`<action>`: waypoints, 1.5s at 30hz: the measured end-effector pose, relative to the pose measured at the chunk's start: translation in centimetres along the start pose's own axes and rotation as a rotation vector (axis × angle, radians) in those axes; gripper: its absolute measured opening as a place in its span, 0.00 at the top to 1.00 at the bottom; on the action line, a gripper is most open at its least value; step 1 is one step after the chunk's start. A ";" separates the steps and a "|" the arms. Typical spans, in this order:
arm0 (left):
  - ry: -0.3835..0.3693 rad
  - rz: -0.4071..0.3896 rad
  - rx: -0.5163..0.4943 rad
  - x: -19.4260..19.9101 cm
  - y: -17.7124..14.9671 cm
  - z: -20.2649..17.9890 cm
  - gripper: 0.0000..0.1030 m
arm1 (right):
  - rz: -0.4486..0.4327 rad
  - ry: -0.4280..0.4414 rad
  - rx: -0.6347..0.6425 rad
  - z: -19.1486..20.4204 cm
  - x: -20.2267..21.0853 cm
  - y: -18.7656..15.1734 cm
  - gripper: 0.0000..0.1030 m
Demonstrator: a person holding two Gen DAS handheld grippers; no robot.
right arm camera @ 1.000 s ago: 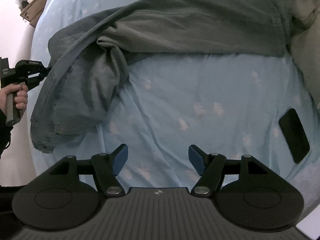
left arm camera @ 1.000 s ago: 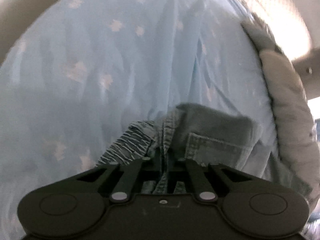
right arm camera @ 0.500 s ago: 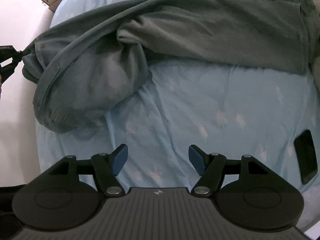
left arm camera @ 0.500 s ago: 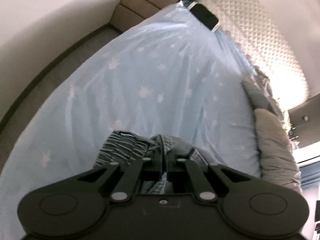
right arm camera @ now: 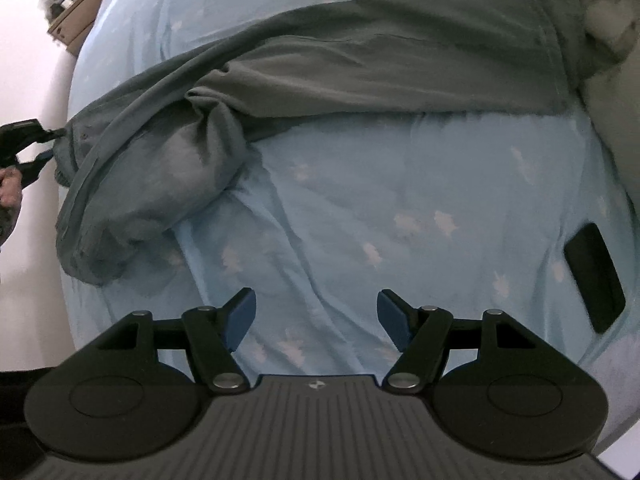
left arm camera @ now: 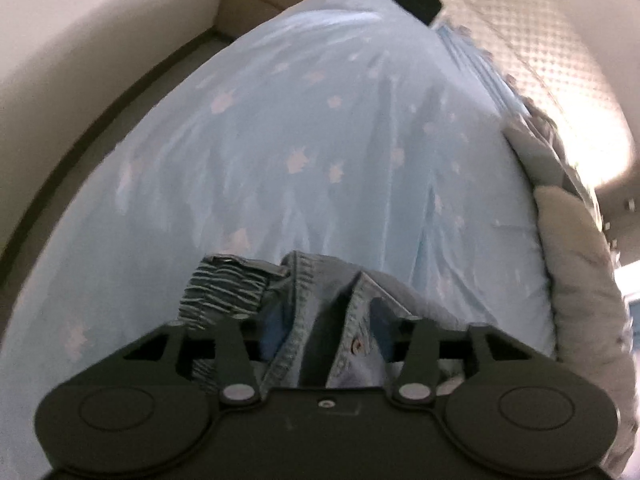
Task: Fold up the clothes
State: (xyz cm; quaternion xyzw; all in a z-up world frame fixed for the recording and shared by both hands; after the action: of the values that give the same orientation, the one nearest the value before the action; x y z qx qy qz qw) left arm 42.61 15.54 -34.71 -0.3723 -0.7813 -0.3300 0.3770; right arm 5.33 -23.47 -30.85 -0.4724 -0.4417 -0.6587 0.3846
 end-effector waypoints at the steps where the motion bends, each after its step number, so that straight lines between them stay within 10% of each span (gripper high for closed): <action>1: 0.002 -0.007 -0.027 0.4 -0.2 -0.3 0.52 | -0.001 0.002 -0.003 0.1 0.0 0.0 0.32; 13: -0.016 -0.200 -0.253 5.9 -2.3 -4.4 0.46 | -0.025 0.004 -0.033 -1.1 0.1 0.2 0.32; 28: -0.017 0.150 -0.753 -7.6 -15.7 -13.4 0.48 | -0.061 -0.010 -0.101 -3.6 1.9 -1.2 0.32; 34: 0.132 0.115 -0.826 -11.0 -16.4 -13.0 0.91 | -0.085 -0.056 -0.233 -7.0 3.8 -4.3 0.32; 45: -0.078 0.034 -0.946 0.4 -19.6 -14.1 0.97 | -0.120 -0.032 -0.339 -9.1 3.8 -6.1 0.32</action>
State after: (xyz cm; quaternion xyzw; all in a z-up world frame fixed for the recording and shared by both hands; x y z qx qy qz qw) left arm 30.95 -5.44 -31.97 -0.5279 -0.5526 -0.6291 0.1417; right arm -3.88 -30.49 -30.01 -0.5138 -0.3579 -0.7377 0.2524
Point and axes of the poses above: each gripper's, at about its wrist camera, not at the fingertips, and x roughly against the way its jaws point, z to its left, y to its top, the point moved 7 cm from there along -x, roughly the way its jaws point, and after that the axes turned 14 degrees about x, right-handed, at the moved point
